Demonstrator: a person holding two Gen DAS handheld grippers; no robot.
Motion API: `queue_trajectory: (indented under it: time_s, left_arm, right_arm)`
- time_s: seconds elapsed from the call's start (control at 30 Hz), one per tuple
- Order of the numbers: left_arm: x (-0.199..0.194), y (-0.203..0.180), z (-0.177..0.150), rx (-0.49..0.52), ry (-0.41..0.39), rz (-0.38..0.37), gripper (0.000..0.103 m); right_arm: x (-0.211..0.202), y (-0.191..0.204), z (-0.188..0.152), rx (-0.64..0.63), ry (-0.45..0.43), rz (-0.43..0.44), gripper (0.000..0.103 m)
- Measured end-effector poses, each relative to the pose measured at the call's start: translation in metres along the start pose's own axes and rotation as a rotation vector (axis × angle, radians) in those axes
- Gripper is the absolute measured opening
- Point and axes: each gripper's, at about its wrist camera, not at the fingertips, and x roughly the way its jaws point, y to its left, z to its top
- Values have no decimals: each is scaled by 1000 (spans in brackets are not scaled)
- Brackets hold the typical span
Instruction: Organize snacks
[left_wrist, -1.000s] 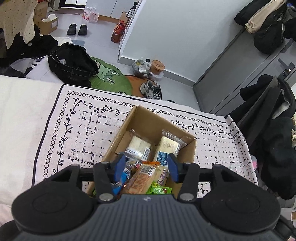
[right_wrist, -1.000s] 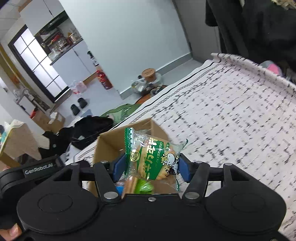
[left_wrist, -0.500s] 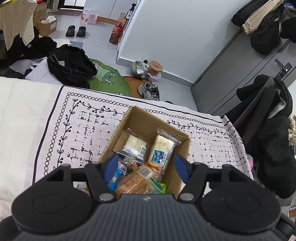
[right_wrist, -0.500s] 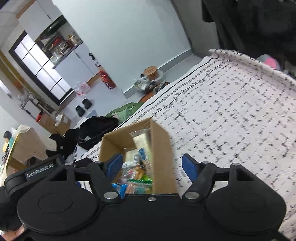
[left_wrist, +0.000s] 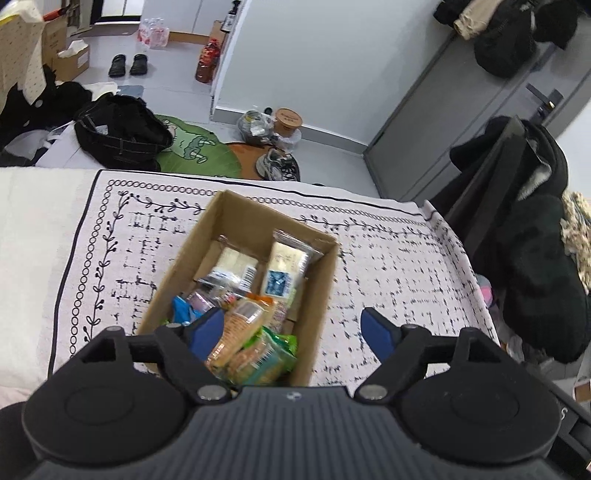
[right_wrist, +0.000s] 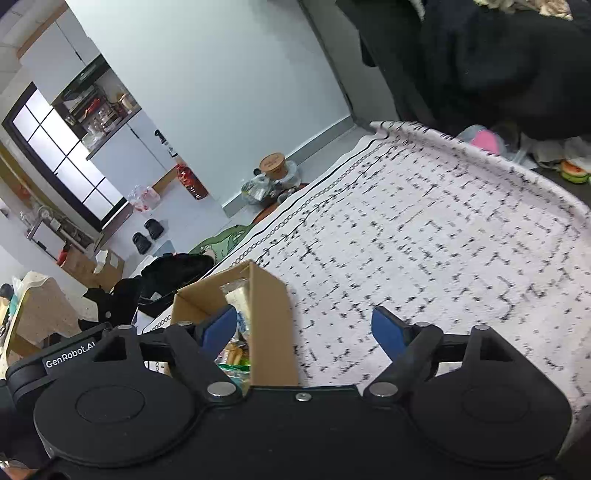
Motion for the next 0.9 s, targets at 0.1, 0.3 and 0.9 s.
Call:
queue_trajectory:
  time_s: [0.1, 0.3, 0.9]
  left_arm:
    - [-7, -12, -4, 28, -3, -7, 81]
    - [-20, -28, -16, 87, -3, -11, 86]
    - [-90, -44, -44, 186, -107, -15, 103]
  right_arm:
    - [-12, -8, -1, -6, -13, -8, 85]
    - [-35, -19, -3, -14, -31, -16, 92]
    - [-95, -21, -14, -103, -95, -23, 103]
